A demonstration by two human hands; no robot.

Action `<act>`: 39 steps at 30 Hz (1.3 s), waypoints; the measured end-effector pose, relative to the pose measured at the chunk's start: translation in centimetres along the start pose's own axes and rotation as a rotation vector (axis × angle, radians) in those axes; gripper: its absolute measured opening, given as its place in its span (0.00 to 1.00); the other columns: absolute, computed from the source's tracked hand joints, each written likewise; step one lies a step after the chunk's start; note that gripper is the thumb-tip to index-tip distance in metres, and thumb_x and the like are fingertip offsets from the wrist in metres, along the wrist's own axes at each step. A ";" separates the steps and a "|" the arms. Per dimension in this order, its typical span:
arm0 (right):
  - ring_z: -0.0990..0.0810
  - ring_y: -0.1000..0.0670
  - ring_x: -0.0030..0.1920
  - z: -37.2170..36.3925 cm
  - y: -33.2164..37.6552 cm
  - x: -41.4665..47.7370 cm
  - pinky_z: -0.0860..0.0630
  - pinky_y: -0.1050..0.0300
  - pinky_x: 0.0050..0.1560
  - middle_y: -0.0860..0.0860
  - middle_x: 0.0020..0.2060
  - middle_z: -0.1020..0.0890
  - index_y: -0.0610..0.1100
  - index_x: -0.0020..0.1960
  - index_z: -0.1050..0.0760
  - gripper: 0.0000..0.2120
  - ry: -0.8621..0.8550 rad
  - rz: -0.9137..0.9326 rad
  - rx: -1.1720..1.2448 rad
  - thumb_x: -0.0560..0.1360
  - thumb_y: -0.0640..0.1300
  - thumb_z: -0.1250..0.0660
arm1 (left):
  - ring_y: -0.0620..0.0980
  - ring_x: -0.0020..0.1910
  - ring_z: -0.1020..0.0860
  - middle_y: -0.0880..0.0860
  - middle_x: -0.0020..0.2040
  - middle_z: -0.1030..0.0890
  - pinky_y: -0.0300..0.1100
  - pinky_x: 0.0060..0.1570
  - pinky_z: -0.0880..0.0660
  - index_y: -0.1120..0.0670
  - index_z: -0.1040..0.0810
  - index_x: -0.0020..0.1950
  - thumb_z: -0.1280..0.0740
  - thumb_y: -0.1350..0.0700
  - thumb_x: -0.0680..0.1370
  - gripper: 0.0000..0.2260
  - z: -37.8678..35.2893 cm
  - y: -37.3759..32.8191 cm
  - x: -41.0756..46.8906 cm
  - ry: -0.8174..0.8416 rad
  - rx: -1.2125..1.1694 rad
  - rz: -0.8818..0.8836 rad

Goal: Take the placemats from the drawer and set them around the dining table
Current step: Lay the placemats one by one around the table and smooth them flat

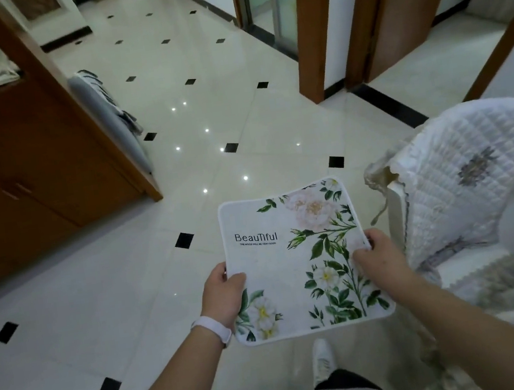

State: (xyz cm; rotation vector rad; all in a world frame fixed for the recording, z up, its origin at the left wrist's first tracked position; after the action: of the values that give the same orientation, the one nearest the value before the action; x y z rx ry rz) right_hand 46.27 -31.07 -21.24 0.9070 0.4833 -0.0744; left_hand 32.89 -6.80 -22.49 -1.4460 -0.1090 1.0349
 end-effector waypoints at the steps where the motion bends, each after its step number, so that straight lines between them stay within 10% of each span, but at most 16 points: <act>1: 0.18 0.45 0.41 0.6 0.6 1.0 0.17 0.44 0.43 0.48 0.42 0.18 0.48 0.53 0.26 0.09 -0.007 -0.008 0.013 0.74 0.39 0.37 | 0.54 0.45 0.17 0.53 0.46 0.15 0.49 0.46 0.19 0.52 0.20 0.51 0.35 0.64 0.75 0.10 -0.9 -1.0 1.0 0.008 0.000 -0.014; 15: 0.20 0.47 0.35 1.0 6.8 12.3 0.23 0.57 0.29 0.48 0.40 0.19 0.45 0.52 0.26 0.08 -0.125 -0.069 0.022 0.76 0.36 0.38 | 0.52 0.37 0.20 0.52 0.39 0.16 0.41 0.36 0.25 0.54 0.19 0.46 0.35 0.63 0.74 0.07 -6.3 -8.7 15.2 0.127 0.081 -0.031; 25: 0.17 0.48 0.40 -4.0 16.2 24.1 0.19 0.50 0.38 0.51 0.43 0.18 0.48 0.55 0.27 0.09 -0.182 -0.157 0.021 0.76 0.39 0.37 | 0.53 0.41 0.17 0.55 0.43 0.15 0.41 0.36 0.23 0.53 0.19 0.47 0.35 0.66 0.75 0.09 -6.5 -18.0 33.3 0.285 0.057 -0.015; 39: 0.19 0.50 0.41 -0.4 19.4 33.2 0.23 0.56 0.37 0.50 0.43 0.18 0.47 0.52 0.27 0.06 -0.456 -0.335 0.135 0.76 0.40 0.37 | 0.59 0.46 0.17 0.54 0.43 0.15 0.53 0.50 0.21 0.53 0.17 0.46 0.32 0.63 0.72 0.08 -18.6 -28.5 46.1 0.554 0.219 -0.113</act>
State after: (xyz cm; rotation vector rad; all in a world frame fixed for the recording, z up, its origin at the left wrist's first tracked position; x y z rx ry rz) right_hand 80.75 -14.11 -21.46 0.8994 0.2002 -0.6115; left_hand 86.18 14.04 -25.84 -1.4552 0.3103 0.5088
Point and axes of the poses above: each hand's wrist, its own x-axis towards the middle knuckle, its own z-axis out of the back of the hand, y = z × x, the point moved 1 cm from there along x, towards the middle knuckle
